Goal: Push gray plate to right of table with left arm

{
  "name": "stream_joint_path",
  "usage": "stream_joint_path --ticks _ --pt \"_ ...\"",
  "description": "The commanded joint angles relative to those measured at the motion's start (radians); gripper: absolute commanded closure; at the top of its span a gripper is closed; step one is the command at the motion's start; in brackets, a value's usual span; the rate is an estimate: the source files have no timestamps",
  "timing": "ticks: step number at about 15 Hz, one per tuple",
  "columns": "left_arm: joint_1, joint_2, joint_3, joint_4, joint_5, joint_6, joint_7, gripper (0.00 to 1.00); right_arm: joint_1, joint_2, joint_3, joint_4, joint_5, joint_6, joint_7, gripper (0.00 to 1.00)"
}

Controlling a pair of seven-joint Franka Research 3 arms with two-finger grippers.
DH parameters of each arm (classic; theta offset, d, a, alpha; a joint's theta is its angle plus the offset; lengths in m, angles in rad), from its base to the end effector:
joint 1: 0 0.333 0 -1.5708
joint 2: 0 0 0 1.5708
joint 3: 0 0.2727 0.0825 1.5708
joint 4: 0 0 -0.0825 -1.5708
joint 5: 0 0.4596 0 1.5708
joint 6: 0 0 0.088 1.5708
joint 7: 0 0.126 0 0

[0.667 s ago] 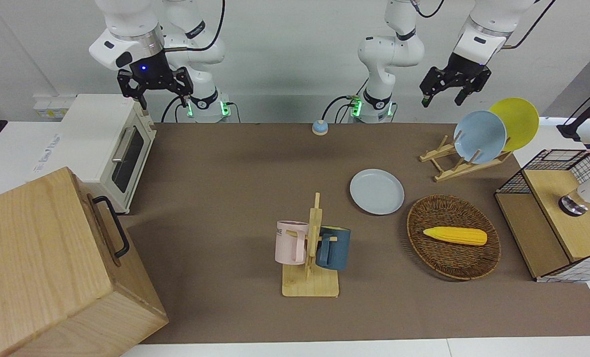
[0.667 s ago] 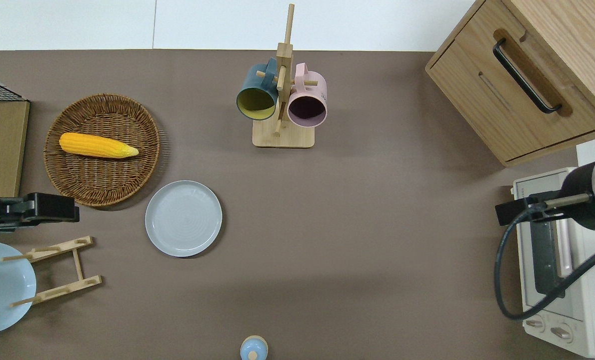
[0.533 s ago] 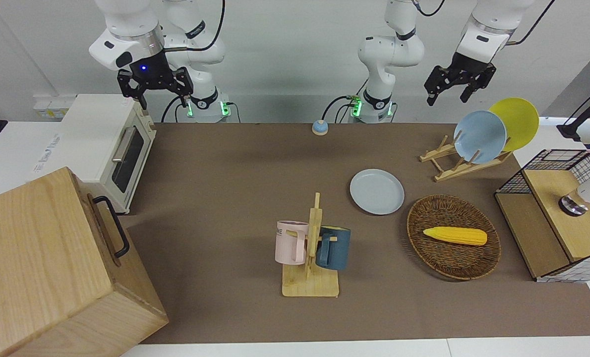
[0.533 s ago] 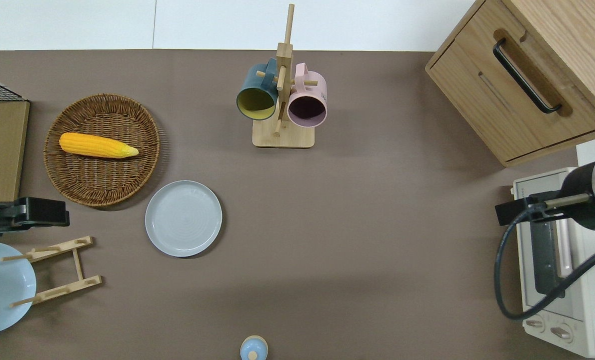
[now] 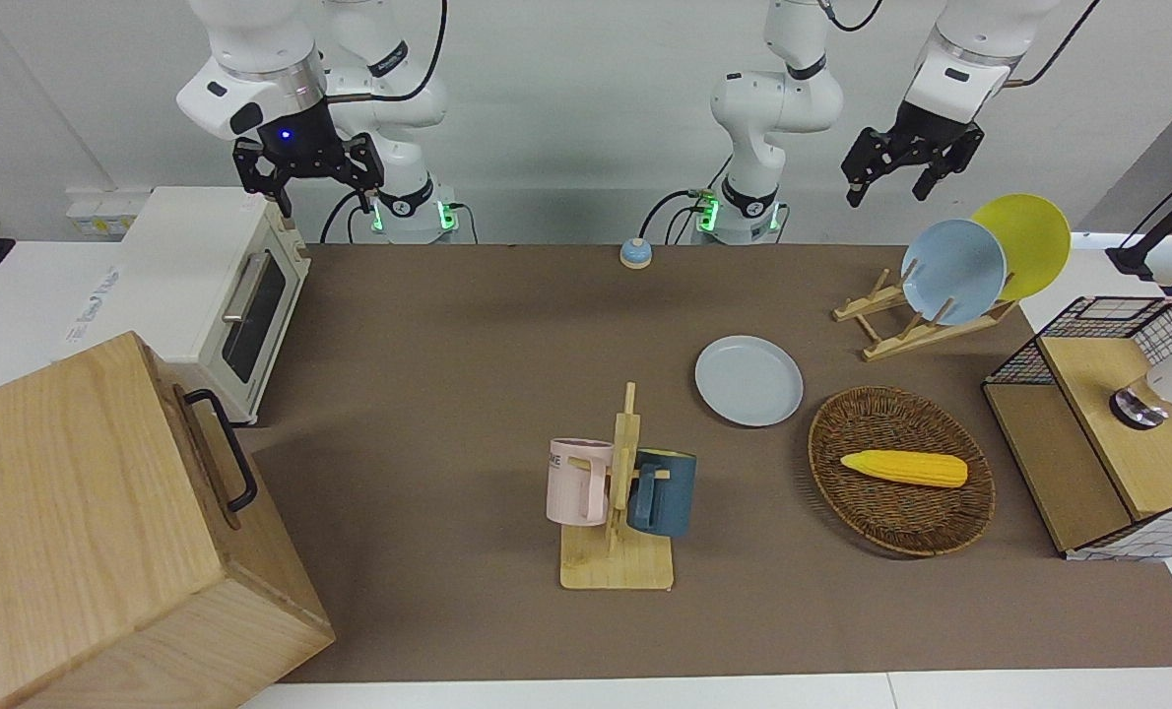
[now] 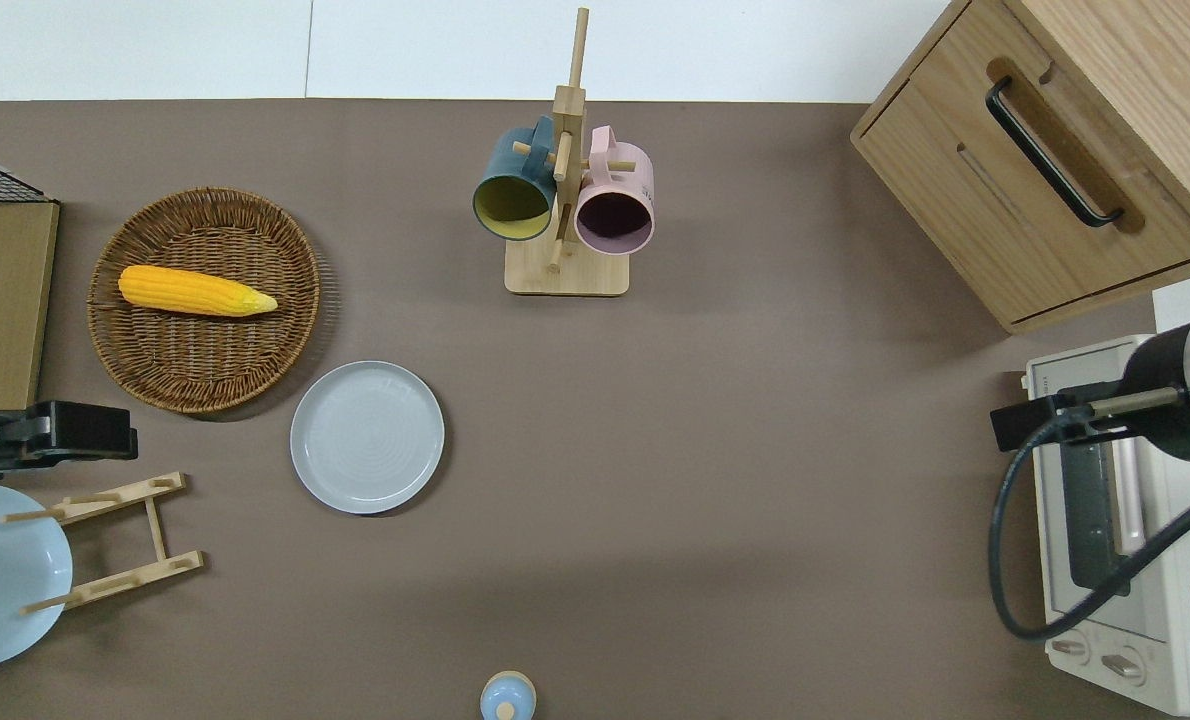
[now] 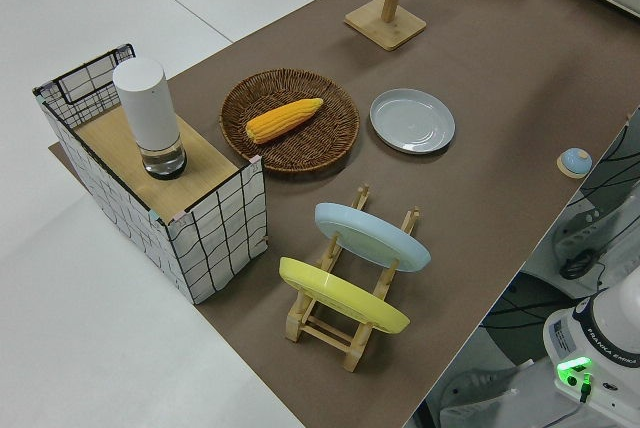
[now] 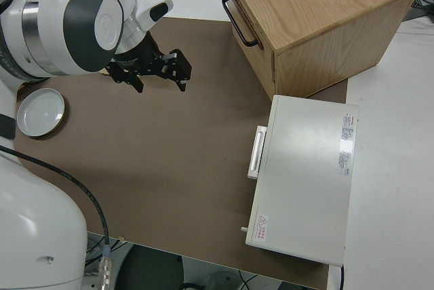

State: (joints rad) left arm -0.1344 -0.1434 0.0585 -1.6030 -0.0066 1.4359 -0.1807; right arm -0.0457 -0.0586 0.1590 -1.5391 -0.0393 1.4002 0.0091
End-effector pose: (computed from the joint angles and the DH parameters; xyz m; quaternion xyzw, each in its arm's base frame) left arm 0.5738 -0.0425 0.6195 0.9986 0.0516 -0.0128 0.0059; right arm 0.5910 0.0641 0.6007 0.9977 0.0492 -0.0389 0.0265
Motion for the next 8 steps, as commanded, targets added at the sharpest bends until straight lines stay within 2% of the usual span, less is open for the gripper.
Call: stream_joint_path --ticks 1,5,8 --pt "0.007 -0.031 -0.002 -0.055 0.013 0.011 -0.006 0.00 -0.008 -0.010 0.005 -0.004 0.001 -0.012 -0.008 0.005" --pt "0.033 -0.051 0.012 -0.156 0.007 0.119 -0.005 0.01 -0.008 -0.010 0.005 -0.004 0.001 -0.012 -0.008 0.005" --pt "0.039 -0.051 0.011 -0.161 0.004 0.129 -0.005 0.03 -0.008 -0.010 0.005 -0.004 0.001 -0.012 -0.008 0.005"
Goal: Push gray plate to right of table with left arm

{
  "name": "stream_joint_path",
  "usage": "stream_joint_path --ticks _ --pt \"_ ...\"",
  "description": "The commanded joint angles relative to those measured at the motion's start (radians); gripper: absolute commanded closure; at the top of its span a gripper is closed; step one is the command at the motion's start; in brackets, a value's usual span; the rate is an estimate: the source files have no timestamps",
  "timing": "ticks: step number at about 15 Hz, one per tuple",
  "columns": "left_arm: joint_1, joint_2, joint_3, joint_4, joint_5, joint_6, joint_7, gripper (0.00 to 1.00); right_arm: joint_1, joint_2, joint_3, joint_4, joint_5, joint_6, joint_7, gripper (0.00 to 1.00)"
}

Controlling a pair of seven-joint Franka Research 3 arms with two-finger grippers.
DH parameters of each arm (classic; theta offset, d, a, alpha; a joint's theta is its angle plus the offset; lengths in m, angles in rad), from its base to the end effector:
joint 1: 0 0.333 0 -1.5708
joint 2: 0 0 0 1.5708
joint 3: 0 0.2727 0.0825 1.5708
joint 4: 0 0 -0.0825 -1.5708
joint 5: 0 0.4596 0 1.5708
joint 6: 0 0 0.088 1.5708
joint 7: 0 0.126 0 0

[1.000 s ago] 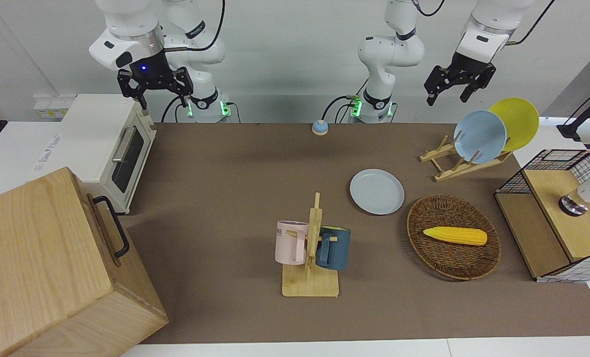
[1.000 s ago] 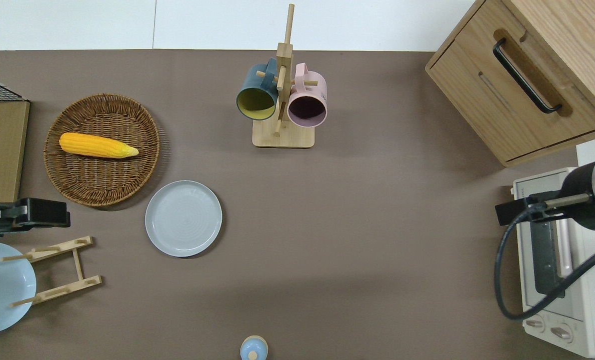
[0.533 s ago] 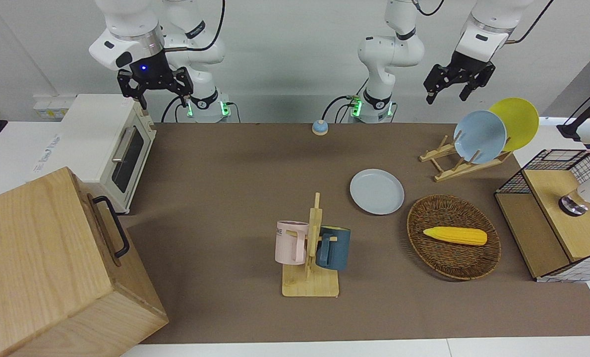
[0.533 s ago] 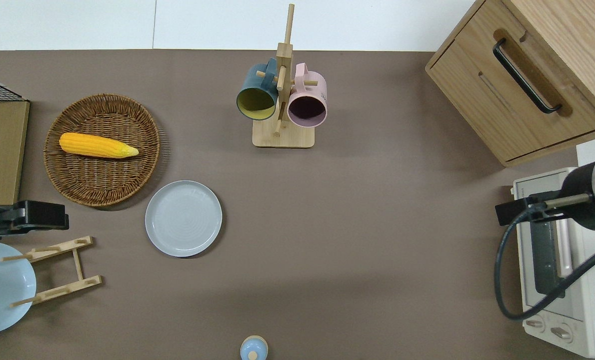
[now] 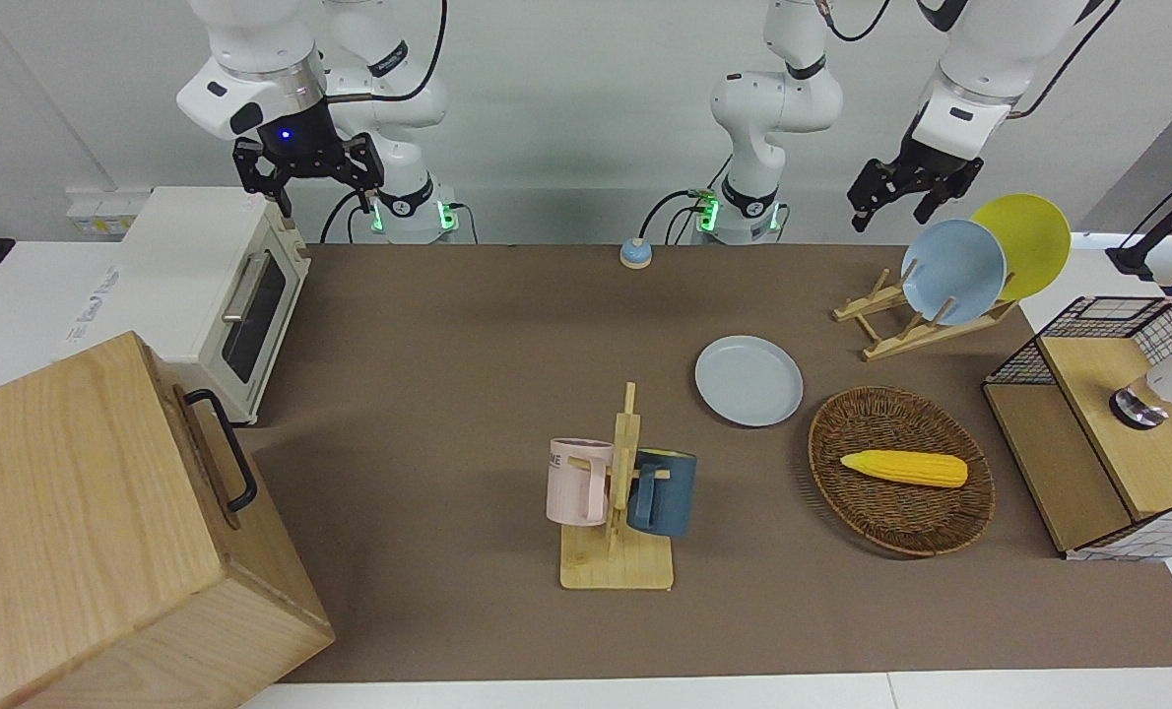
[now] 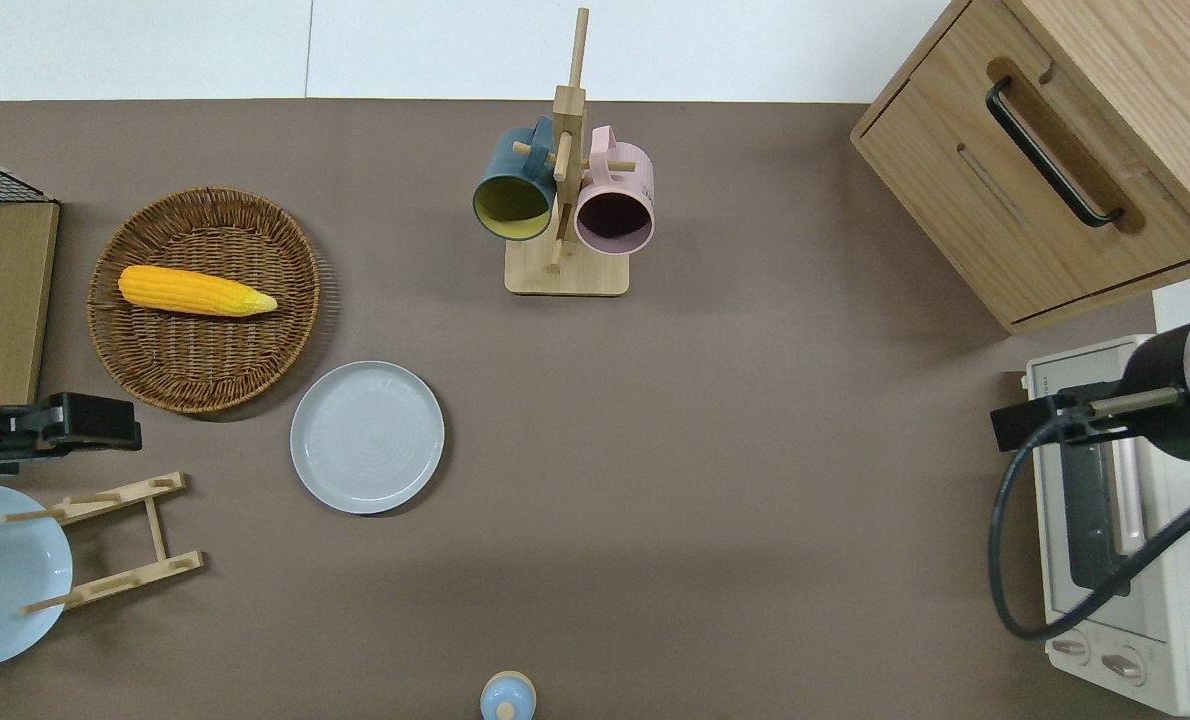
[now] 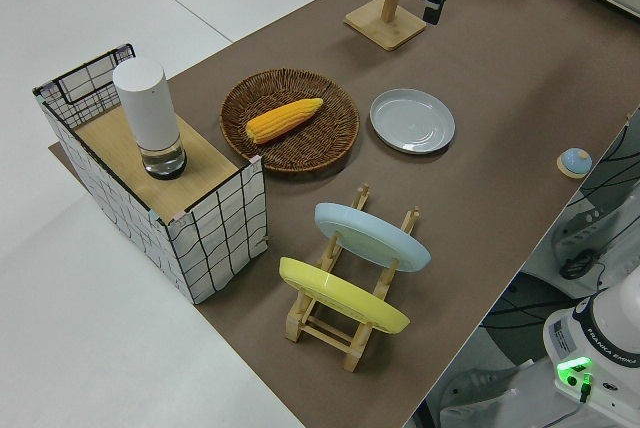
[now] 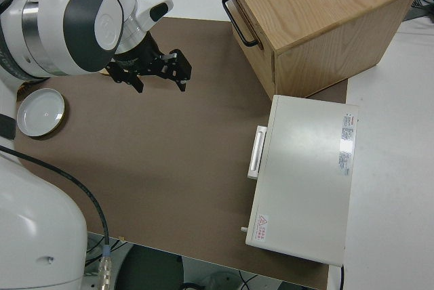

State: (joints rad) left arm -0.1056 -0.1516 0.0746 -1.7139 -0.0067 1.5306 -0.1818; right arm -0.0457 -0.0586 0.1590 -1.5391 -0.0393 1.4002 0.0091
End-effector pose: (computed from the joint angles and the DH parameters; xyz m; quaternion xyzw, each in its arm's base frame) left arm 0.5831 -0.0167 0.5725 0.9970 0.0747 -0.0169 0.0072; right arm 0.5910 0.0641 0.6007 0.9977 0.0492 -0.0389 0.0265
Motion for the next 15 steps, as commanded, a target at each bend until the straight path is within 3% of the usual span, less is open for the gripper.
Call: stream_joint_path --ticks 1,5,9,11,15 --pt "0.009 -0.043 -0.007 -0.059 0.004 0.040 -0.004 0.03 -0.008 -0.010 0.005 -0.004 0.001 -0.012 -0.008 0.005" --pt "0.001 -0.005 -0.009 -0.122 0.005 0.069 0.004 0.02 -0.008 -0.010 0.005 -0.004 -0.001 -0.012 -0.008 0.005" --pt "0.014 0.003 -0.006 -0.278 0.010 0.244 0.024 0.02 -0.008 -0.010 0.005 -0.004 0.001 -0.012 -0.008 0.005" --pt "0.033 0.009 -0.006 -0.428 0.005 0.405 0.042 0.03 -0.008 -0.010 0.005 -0.004 0.001 -0.012 -0.008 0.005" --pt "0.032 0.041 -0.007 -0.530 -0.033 0.526 0.061 0.03 -0.008 -0.010 0.005 -0.004 0.001 -0.012 -0.008 0.005"
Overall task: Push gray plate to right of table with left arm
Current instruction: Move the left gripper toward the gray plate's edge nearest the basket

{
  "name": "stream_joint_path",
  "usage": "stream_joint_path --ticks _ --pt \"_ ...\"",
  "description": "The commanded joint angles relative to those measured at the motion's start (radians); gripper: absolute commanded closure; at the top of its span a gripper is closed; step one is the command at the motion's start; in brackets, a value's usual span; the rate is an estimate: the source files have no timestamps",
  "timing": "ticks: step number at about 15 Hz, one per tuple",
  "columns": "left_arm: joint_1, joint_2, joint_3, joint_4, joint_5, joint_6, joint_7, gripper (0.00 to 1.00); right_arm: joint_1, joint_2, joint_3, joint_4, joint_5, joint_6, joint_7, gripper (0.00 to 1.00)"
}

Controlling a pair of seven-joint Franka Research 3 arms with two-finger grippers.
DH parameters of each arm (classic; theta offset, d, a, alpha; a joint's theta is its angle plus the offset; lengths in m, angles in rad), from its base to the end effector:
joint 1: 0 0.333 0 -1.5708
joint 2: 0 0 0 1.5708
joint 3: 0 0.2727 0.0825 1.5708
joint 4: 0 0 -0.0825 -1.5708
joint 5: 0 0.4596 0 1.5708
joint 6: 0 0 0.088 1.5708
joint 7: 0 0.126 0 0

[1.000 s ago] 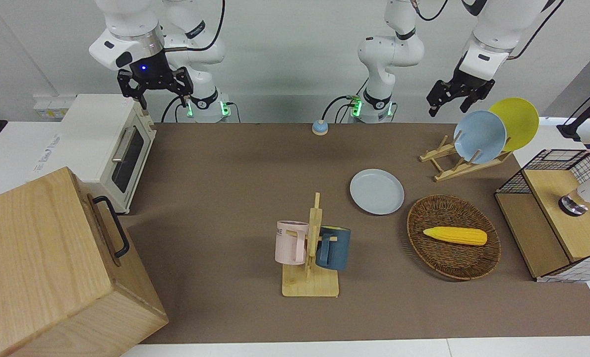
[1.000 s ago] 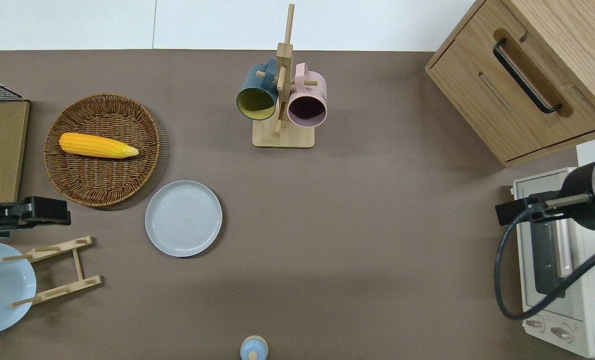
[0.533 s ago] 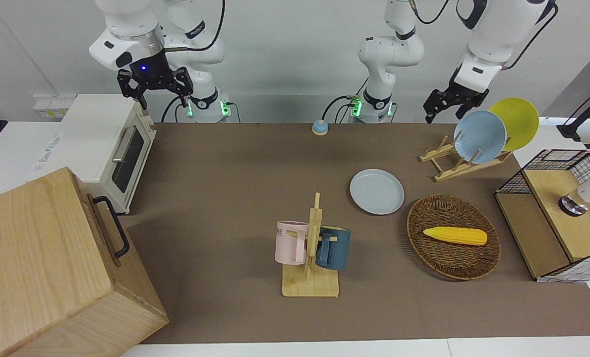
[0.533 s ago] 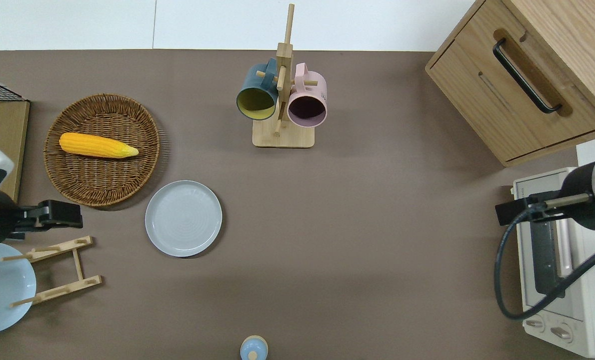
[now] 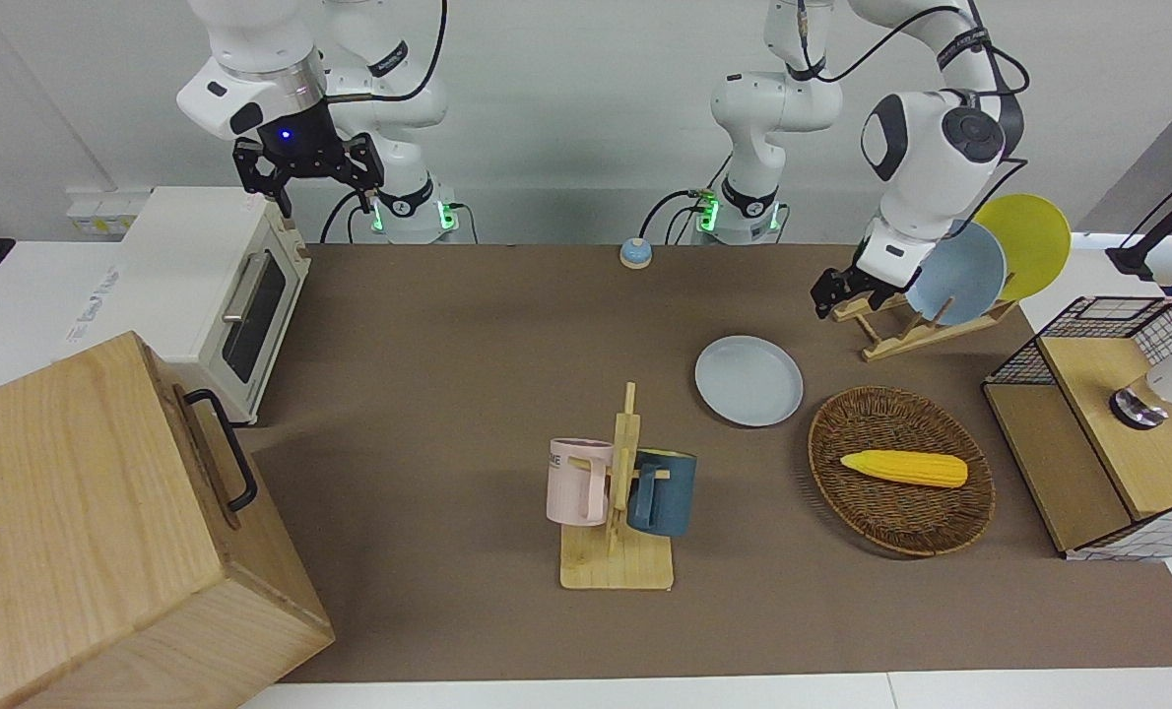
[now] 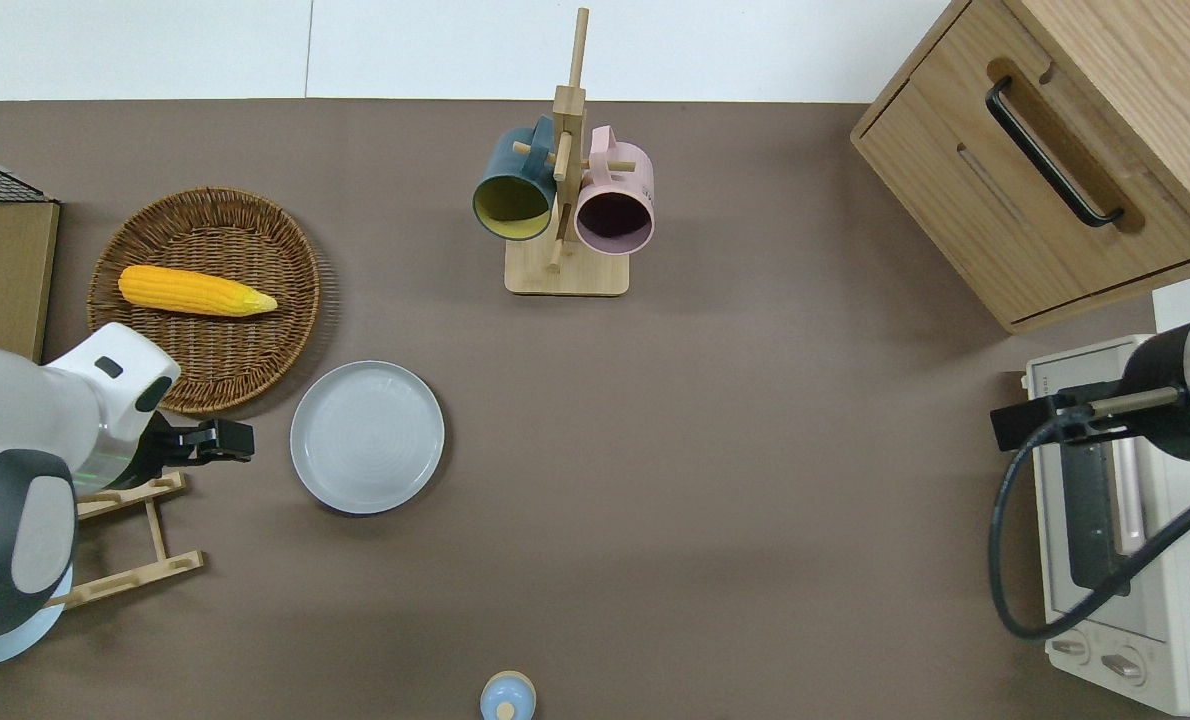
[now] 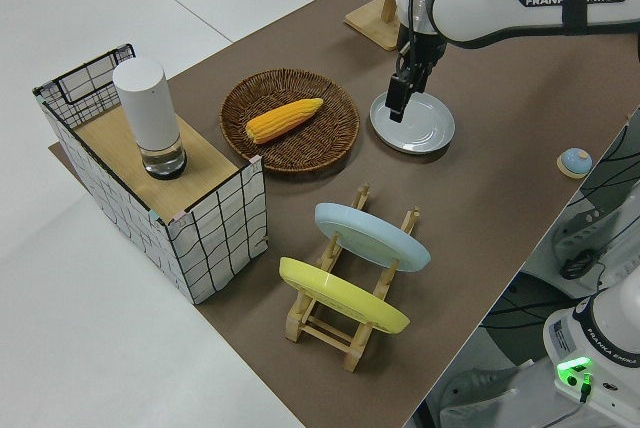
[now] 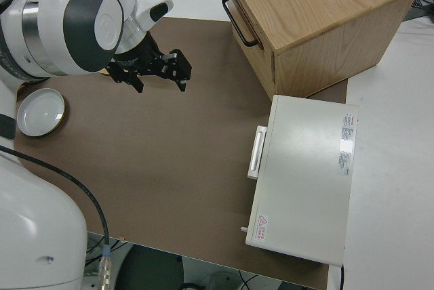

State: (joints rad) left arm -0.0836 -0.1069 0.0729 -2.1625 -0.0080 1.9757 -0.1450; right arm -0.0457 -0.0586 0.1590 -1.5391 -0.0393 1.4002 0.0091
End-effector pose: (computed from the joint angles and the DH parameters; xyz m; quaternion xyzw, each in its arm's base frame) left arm 0.5756 -0.0070 0.3390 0.9968 0.0684 -0.0405 0.0043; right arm 0.5910 0.0641 0.6007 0.9977 0.0492 -0.0389 0.0265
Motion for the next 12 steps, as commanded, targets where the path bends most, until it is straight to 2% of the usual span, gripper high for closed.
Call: stream_joint_path --ticks 1,5,7,10,11,12 --pt "0.010 0.006 -0.005 -0.101 -0.044 0.103 0.024 0.03 -0.008 -0.010 0.005 -0.004 0.001 -0.012 -0.008 0.005" --pt "-0.002 0.102 -0.015 -0.189 -0.079 0.290 0.025 0.03 -0.008 -0.010 0.005 -0.004 0.001 -0.012 -0.008 0.005" --pt "-0.004 0.121 -0.025 -0.189 -0.133 0.316 0.025 0.08 -0.008 -0.010 0.005 -0.004 0.001 -0.012 -0.008 0.005" --pt "-0.018 0.171 -0.031 -0.189 -0.151 0.364 0.022 0.13 -0.008 -0.010 0.005 -0.004 0.001 -0.012 -0.008 0.005" --pt "-0.018 0.173 -0.031 -0.188 -0.165 0.367 0.022 0.21 -0.008 -0.010 0.005 -0.004 0.001 -0.012 -0.008 0.005" --pt "-0.018 0.173 -0.031 -0.188 -0.185 0.367 0.022 0.48 -0.008 -0.010 0.005 -0.004 0.001 -0.012 -0.008 0.005"
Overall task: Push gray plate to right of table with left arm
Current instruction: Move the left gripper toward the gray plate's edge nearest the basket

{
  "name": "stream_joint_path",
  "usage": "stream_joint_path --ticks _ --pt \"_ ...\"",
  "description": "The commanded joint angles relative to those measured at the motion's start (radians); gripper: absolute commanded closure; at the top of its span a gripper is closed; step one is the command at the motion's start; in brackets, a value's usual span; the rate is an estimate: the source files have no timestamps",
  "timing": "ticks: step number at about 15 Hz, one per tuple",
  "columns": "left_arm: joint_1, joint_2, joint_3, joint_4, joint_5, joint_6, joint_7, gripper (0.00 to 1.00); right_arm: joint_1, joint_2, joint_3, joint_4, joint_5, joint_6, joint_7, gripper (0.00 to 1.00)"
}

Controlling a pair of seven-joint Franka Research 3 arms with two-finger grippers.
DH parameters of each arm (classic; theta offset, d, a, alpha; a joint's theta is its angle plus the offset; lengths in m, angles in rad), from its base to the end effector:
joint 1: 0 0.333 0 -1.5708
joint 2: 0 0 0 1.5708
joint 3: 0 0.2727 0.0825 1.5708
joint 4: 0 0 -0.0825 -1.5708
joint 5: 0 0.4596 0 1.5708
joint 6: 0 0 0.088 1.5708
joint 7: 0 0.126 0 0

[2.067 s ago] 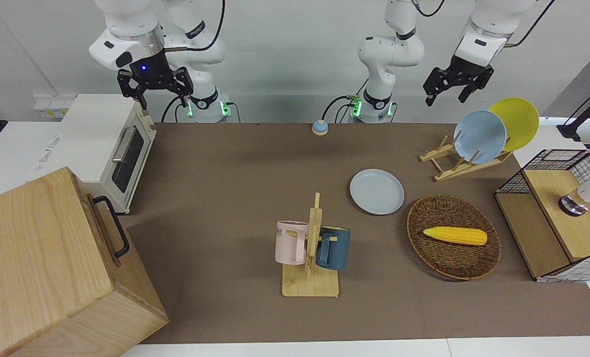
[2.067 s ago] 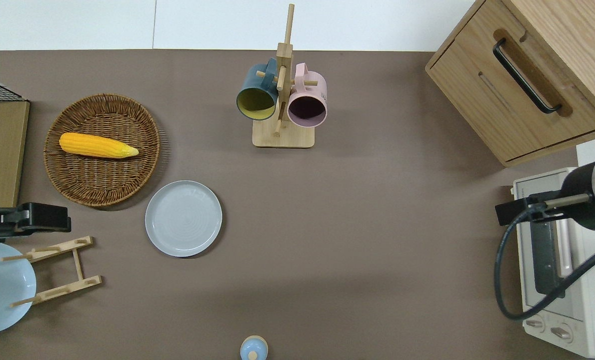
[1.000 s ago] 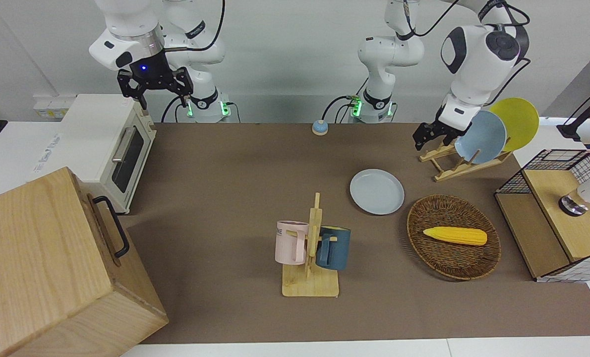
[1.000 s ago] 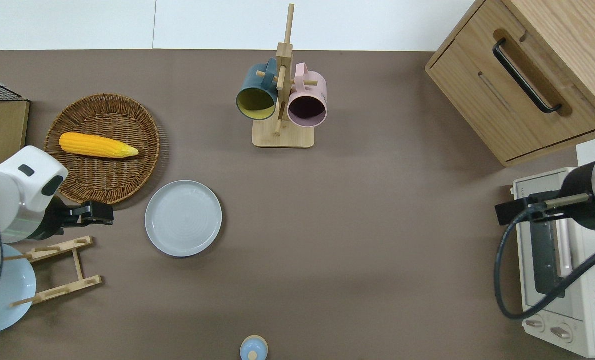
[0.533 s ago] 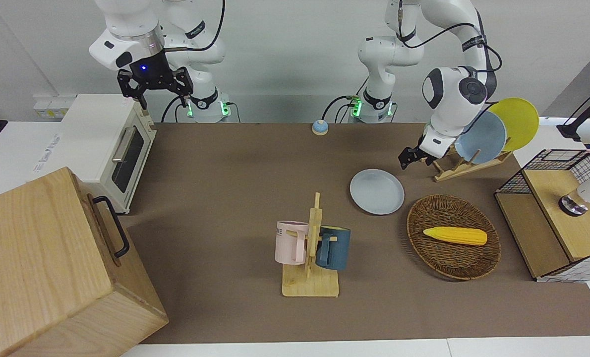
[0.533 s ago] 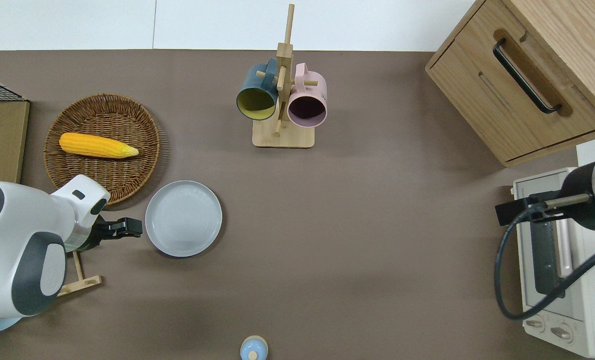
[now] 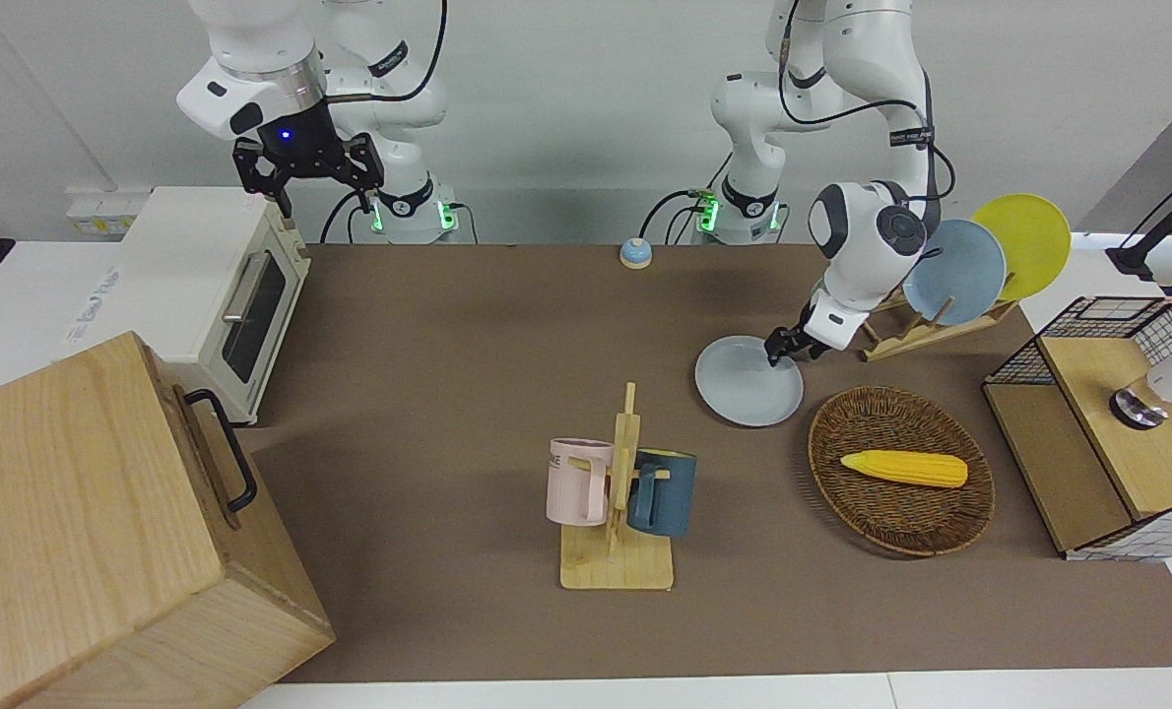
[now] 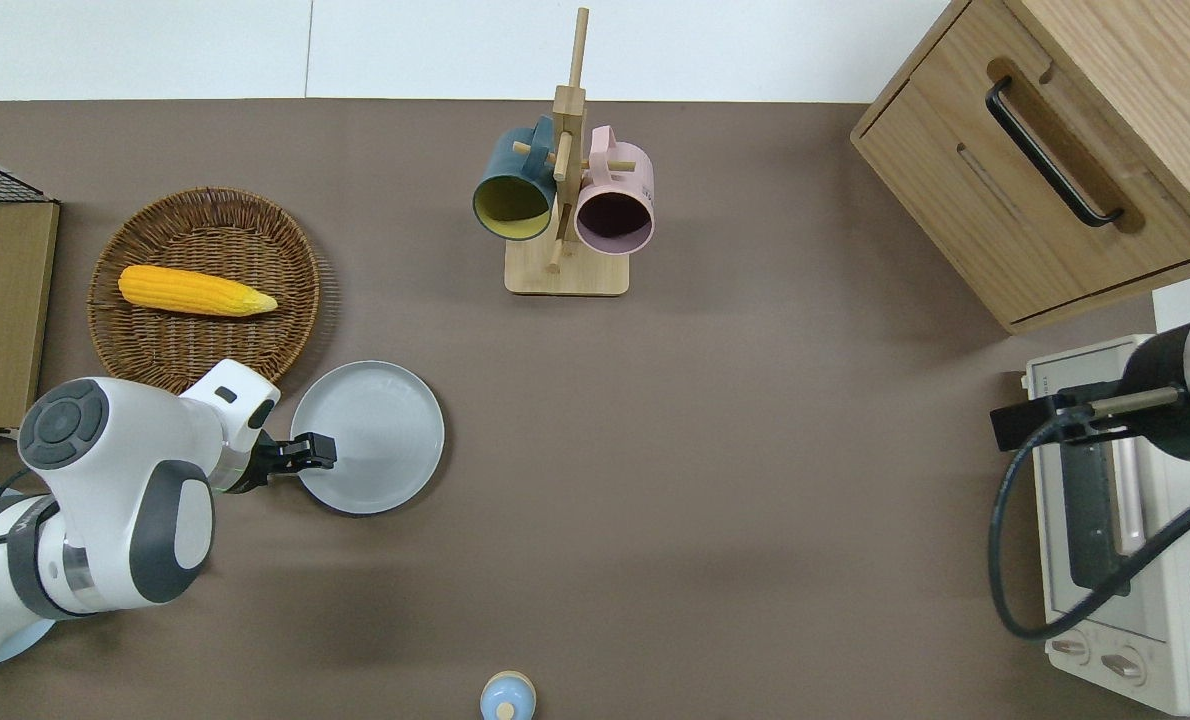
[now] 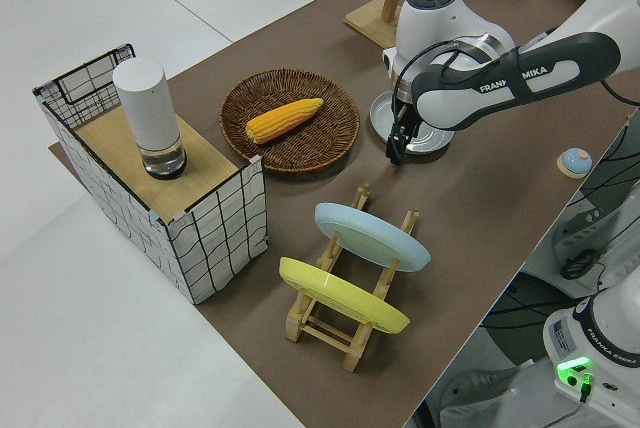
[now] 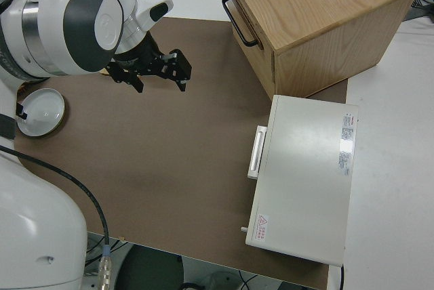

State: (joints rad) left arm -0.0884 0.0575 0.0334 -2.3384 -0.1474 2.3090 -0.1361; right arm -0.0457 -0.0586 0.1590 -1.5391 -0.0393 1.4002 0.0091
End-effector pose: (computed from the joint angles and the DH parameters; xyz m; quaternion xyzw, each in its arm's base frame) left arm 0.5464 -0.0348 0.1859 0.9935 0.0922 -0.0480 0.0469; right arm 0.5910 0.0641 0.6007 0.9977 0.0492 -0.0389 0.0265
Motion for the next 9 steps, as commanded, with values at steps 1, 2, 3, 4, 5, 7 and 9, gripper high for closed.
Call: stream_joint_path --ticks 1,2,3,4,5,7,9 --pt "-0.013 0.008 0.008 -0.010 -0.049 0.033 0.012 0.78 -0.008 -0.010 0.005 -0.004 -0.001 -0.012 -0.008 0.005" --pt "-0.013 0.012 0.008 -0.007 -0.049 0.033 0.016 1.00 -0.008 -0.010 0.005 -0.004 -0.001 -0.012 -0.008 0.005" --pt "-0.014 0.012 0.008 -0.006 -0.049 0.033 0.018 1.00 -0.008 -0.010 0.005 -0.004 -0.001 -0.012 -0.008 0.005" --pt "-0.014 0.013 0.005 -0.006 -0.049 0.033 0.018 1.00 -0.008 -0.010 0.005 -0.004 0.001 -0.012 -0.008 0.005" --pt "-0.020 0.013 -0.006 -0.004 -0.049 0.033 0.018 1.00 -0.008 -0.010 0.005 -0.004 0.001 -0.012 -0.008 0.005" --pt "-0.021 0.013 -0.009 -0.002 -0.049 0.033 0.016 1.00 -0.008 -0.010 0.005 -0.004 -0.001 -0.012 -0.008 0.005" --pt "-0.031 0.013 -0.018 -0.002 -0.049 0.033 0.012 1.00 -0.008 -0.010 0.005 -0.004 -0.001 -0.012 -0.008 0.005"
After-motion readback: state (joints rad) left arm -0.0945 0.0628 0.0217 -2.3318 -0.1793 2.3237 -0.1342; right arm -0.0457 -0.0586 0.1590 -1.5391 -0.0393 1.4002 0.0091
